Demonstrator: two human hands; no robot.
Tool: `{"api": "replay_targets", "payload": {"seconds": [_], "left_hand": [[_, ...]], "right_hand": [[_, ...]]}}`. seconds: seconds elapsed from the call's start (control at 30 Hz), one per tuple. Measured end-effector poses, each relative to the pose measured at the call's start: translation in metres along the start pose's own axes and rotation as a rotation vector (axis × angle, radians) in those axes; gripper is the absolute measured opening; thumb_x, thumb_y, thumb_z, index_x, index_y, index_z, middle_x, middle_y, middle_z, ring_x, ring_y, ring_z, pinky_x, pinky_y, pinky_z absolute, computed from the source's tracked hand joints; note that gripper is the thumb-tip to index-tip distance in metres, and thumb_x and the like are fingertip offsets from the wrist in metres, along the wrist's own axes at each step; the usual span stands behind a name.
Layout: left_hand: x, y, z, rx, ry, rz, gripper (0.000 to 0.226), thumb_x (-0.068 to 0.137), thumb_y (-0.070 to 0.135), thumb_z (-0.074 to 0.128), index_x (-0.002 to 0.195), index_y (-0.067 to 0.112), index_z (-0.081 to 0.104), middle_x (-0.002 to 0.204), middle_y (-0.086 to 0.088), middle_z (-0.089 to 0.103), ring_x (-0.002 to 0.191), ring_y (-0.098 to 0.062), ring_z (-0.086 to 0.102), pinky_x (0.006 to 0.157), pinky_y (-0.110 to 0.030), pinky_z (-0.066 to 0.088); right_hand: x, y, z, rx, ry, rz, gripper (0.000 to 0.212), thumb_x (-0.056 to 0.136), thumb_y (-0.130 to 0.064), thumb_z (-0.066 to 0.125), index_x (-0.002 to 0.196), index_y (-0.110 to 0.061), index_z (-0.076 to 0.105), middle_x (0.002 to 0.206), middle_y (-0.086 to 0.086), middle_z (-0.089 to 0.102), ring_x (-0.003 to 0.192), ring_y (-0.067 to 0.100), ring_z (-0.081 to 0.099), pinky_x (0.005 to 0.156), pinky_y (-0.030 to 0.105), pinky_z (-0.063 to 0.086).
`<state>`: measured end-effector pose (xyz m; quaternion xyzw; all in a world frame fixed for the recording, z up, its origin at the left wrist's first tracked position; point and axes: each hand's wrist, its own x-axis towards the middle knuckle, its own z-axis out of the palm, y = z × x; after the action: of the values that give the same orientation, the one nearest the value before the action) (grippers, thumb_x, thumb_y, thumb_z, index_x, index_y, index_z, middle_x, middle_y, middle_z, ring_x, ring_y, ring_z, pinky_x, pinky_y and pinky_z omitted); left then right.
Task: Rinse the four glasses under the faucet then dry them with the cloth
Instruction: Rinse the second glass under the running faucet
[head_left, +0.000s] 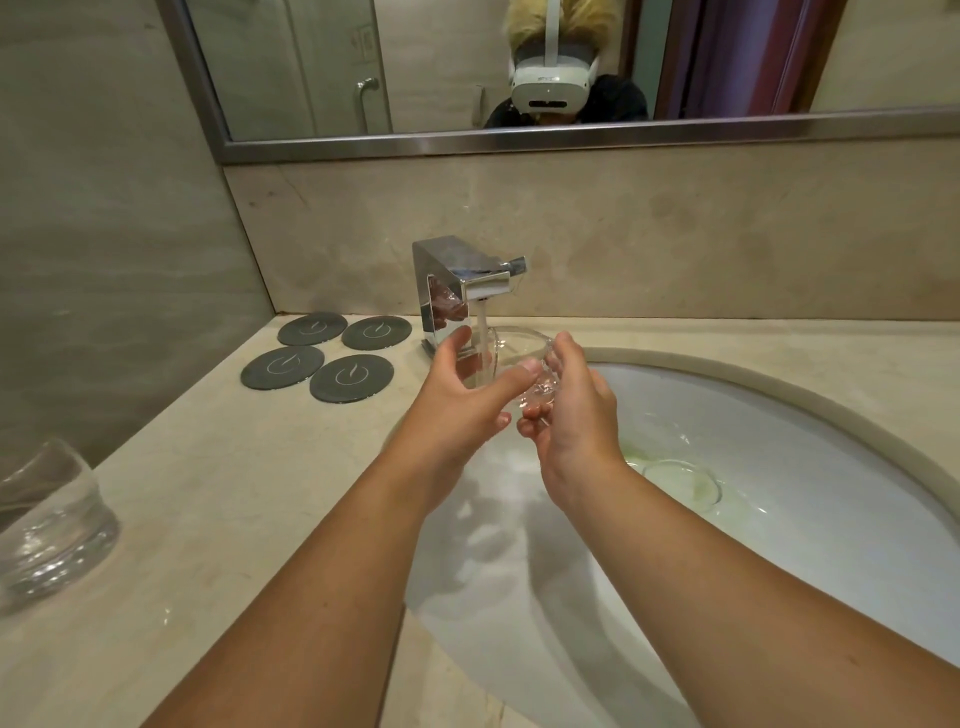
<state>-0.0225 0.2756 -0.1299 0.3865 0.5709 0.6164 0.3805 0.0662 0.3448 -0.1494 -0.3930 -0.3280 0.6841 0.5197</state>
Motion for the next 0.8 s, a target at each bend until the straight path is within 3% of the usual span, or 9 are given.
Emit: {"api": "replay_targets", "payload": {"seconds": [0.1, 0.2, 0.3, 0.43, 0.53, 0.67, 0.8], "left_hand": [[-0.0015, 0.0005, 0.0027, 0.023, 0.024, -0.035, 0.111, 0.069, 0.058, 0.091, 0.159, 0.028, 0.033, 0.131, 0.002, 0.07, 0.115, -0.016, 0.074, 0.091, -0.033, 0.061], [-0.0002, 0.0004, 0.0037, 0.018, 0.086, -0.029, 0.092, 0.085, 0.047, 0.087, 0.157, 0.021, 0.036, 0.121, 0.002, 0.074, 0.11, -0.019, 0.076, 0.084, -0.029, 0.061], [0.0016, 0.0013, 0.0025, -0.008, 0.119, -0.002, 0.085, 0.089, 0.035, 0.086, 0.158, 0.021, 0.038, 0.116, 0.006, 0.073, 0.107, -0.015, 0.077, 0.09, -0.031, 0.062], [0.0024, 0.0021, 0.0017, -0.058, 0.089, -0.002, 0.083, 0.09, 0.022, 0.086, 0.158, 0.025, 0.038, 0.132, -0.001, 0.067, 0.109, -0.016, 0.077, 0.085, -0.029, 0.062], [0.0023, 0.0007, 0.0021, -0.069, 0.055, 0.021, 0.089, 0.083, 0.019, 0.091, 0.155, 0.03, 0.04, 0.137, -0.002, 0.066, 0.114, -0.016, 0.075, 0.092, -0.033, 0.062], [0.0014, 0.0015, 0.0042, -0.059, 0.029, 0.02, 0.1, 0.067, 0.022, 0.083, 0.155, 0.034, 0.038, 0.136, 0.009, 0.062, 0.119, -0.012, 0.071, 0.103, -0.037, 0.059], [0.0021, -0.0005, 0.0044, 0.005, 0.014, -0.02, 0.099, 0.081, 0.033, 0.093, 0.159, 0.031, 0.032, 0.125, 0.01, 0.071, 0.118, -0.012, 0.071, 0.105, -0.04, 0.057]], "right_hand": [[0.0012, 0.002, -0.0005, -0.035, -0.013, -0.014, 0.038, 0.098, -0.046, 0.066, 0.119, -0.014, 0.067, 0.088, 0.005, 0.067, 0.05, 0.013, 0.048, 0.049, 0.03, 0.041], [0.003, 0.0046, 0.0006, -0.031, -0.028, -0.015, 0.037, 0.098, -0.045, 0.066, 0.118, -0.014, 0.067, 0.091, 0.007, 0.069, 0.049, 0.013, 0.048, 0.049, 0.03, 0.041], [0.0048, 0.0054, 0.0024, 0.008, -0.067, 0.019, 0.04, 0.097, -0.048, 0.066, 0.115, -0.012, 0.067, 0.094, 0.009, 0.07, 0.051, 0.015, 0.048, 0.048, 0.028, 0.039], [0.0076, 0.0078, 0.0019, -0.008, -0.104, 0.071, 0.063, 0.091, -0.068, 0.064, 0.123, -0.014, 0.069, 0.099, 0.009, 0.075, 0.053, 0.016, 0.055, 0.048, 0.027, 0.039], [0.0058, 0.0045, -0.0002, 0.029, -0.066, 0.104, 0.057, 0.096, -0.066, 0.063, 0.118, -0.014, 0.071, 0.084, 0.003, 0.067, 0.044, 0.01, 0.046, 0.047, 0.028, 0.037], [0.0047, 0.0039, -0.0002, 0.057, -0.027, 0.088, 0.04, 0.099, -0.049, 0.067, 0.111, -0.011, 0.069, 0.081, 0.006, 0.064, 0.045, 0.012, 0.043, 0.046, 0.028, 0.037], [0.0044, 0.0026, -0.001, 0.056, 0.0, 0.084, 0.033, 0.098, -0.044, 0.068, 0.108, -0.013, 0.066, 0.085, 0.007, 0.064, 0.051, 0.015, 0.045, 0.048, 0.029, 0.039]]}}
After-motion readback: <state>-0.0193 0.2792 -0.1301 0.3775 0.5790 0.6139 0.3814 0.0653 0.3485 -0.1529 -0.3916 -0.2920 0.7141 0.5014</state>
